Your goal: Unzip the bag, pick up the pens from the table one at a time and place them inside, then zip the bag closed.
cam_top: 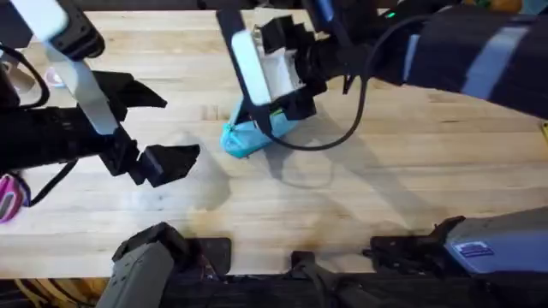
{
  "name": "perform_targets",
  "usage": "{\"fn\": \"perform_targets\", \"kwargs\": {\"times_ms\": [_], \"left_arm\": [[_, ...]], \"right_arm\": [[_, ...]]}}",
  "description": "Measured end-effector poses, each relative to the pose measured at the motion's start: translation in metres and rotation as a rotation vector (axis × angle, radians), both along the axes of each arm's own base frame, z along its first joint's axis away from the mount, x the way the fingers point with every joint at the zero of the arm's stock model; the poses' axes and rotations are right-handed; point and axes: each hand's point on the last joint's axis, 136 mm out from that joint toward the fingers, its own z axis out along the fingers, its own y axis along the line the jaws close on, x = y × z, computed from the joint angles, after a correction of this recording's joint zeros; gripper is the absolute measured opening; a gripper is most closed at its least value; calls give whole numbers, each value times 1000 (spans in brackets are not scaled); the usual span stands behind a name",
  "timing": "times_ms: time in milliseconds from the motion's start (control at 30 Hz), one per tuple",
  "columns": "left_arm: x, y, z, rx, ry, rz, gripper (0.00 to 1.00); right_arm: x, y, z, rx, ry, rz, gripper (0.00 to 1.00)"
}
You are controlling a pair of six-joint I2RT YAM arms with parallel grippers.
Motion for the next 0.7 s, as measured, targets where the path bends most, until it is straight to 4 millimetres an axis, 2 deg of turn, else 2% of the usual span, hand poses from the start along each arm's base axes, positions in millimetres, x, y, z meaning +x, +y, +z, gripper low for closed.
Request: {"fn": "perform_targets", "kwargs": {"times_ms": [167, 200, 233, 333, 467, 700], "left_arm": [[7, 4, -13, -27, 62, -19, 992], [12, 7, -26, -43, 109, -53, 991], [13, 7, -30, -47, 122, -70, 992], [11, 7, -42, -48, 147, -145, 992], [9, 6, -50, -30, 132, -246, 993], [8, 24, -73, 91, 169, -320, 993]], "right_arm": [[5, -6, 40, 172, 54, -233, 997], [11, -18, 60, 275, 89, -433, 997], [12, -23, 65, 307, 103, -503, 997], [11, -40, 72, 382, 157, -686, 998], [4, -54, 81, 473, 228, -847, 998], [-13, -69, 94, 667, 398, -1098, 998]]}}
